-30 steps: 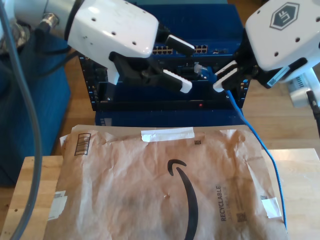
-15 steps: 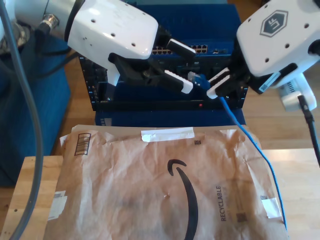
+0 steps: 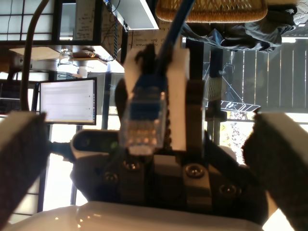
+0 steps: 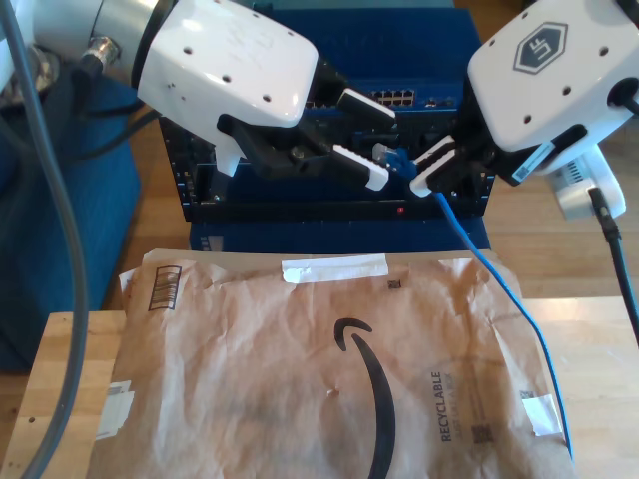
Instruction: Grab the cable and plug it in
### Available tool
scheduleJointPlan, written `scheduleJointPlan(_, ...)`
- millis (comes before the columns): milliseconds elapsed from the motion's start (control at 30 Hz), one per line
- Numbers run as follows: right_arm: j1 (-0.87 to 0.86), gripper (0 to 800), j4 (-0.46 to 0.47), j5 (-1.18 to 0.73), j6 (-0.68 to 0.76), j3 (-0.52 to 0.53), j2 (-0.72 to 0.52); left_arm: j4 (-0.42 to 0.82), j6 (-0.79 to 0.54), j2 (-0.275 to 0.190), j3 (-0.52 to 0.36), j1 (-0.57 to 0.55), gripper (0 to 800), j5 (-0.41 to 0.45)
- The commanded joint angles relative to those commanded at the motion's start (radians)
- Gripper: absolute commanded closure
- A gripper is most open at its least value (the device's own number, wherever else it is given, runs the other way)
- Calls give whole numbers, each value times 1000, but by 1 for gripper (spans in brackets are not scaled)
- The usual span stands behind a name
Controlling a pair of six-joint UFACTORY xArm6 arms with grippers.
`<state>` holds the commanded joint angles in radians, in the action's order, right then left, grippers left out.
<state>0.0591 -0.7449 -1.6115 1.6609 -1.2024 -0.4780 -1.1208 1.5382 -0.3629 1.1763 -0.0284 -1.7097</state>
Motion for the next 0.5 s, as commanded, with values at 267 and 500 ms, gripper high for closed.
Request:
scheduleJointPlan(267, 0, 781, 0, -2, -2, 0, 5, 0, 0, 0, -2, -5, 334, 0)
scheduleJointPlan(500, 0, 781, 0, 0, -2, 0, 3, 3, 0, 0, -2, -5, 389, -2)
